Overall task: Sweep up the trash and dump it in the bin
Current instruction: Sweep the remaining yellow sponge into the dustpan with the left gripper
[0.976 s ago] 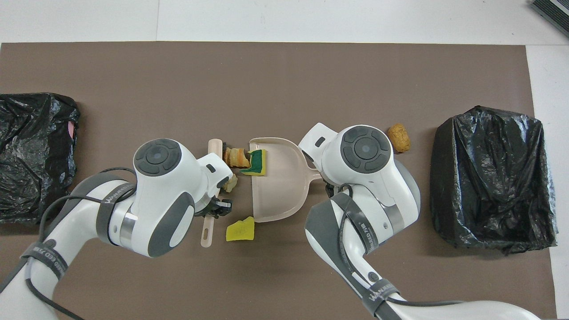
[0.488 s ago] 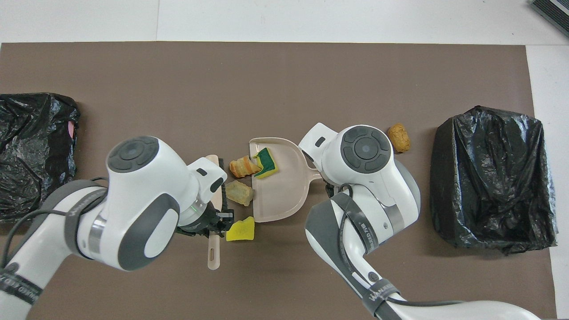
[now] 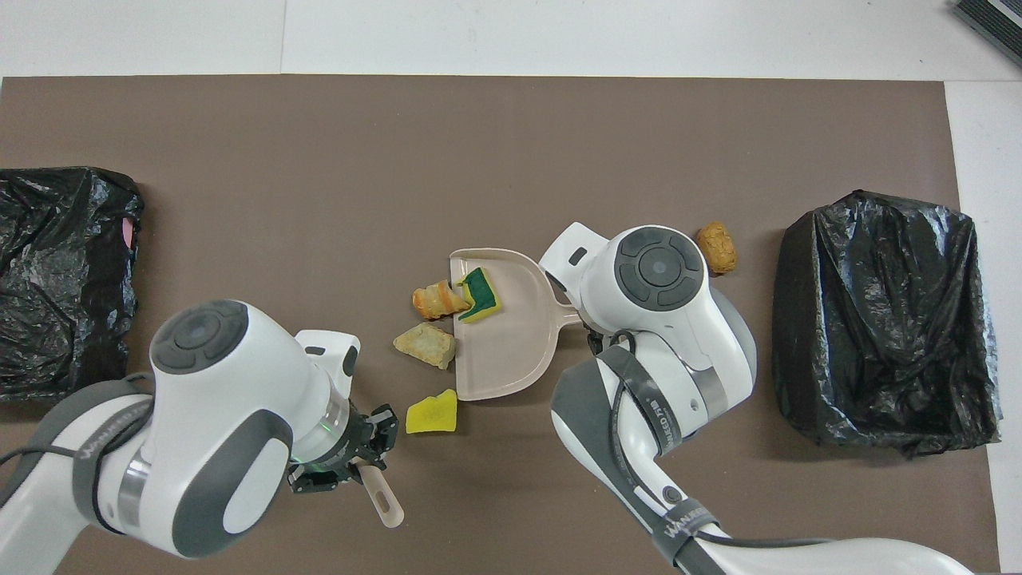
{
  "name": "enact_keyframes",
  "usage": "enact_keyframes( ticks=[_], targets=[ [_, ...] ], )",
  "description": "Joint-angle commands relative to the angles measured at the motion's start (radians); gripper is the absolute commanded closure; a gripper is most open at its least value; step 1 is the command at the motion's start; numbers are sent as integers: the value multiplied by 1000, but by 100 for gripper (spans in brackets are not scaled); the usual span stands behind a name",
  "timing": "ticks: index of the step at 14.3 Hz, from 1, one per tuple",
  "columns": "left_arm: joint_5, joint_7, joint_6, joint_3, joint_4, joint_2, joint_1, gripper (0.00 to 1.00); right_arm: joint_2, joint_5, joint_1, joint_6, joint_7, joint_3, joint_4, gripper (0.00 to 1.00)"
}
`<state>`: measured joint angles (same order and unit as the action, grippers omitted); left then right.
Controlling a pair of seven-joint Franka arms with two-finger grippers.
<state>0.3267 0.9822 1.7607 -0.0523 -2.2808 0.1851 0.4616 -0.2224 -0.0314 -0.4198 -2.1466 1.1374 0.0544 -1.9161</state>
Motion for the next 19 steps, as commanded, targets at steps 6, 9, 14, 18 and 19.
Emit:
enact_keyframes(
  ticks=[6,9,14,18,19],
  targets=[
    [38,262,411,6,-137,-71,207,100,64,-21,15,-21,56,4,-90,100],
    [37,251,460,9,-126,-93,206,100,66,-24,13,-21,55,4,-92,100],
    [31,173,546,11,56,-234,109,100,66,-28,13,-21,53,4,-92,100],
    [-15,136,426,12,102,-237,46,100,66,-28,13,-21,45,4,-90,100],
    [-34,87,314,11,124,-219,22,100,66,-28,13,-21,45,4,-90,100]
  ],
)
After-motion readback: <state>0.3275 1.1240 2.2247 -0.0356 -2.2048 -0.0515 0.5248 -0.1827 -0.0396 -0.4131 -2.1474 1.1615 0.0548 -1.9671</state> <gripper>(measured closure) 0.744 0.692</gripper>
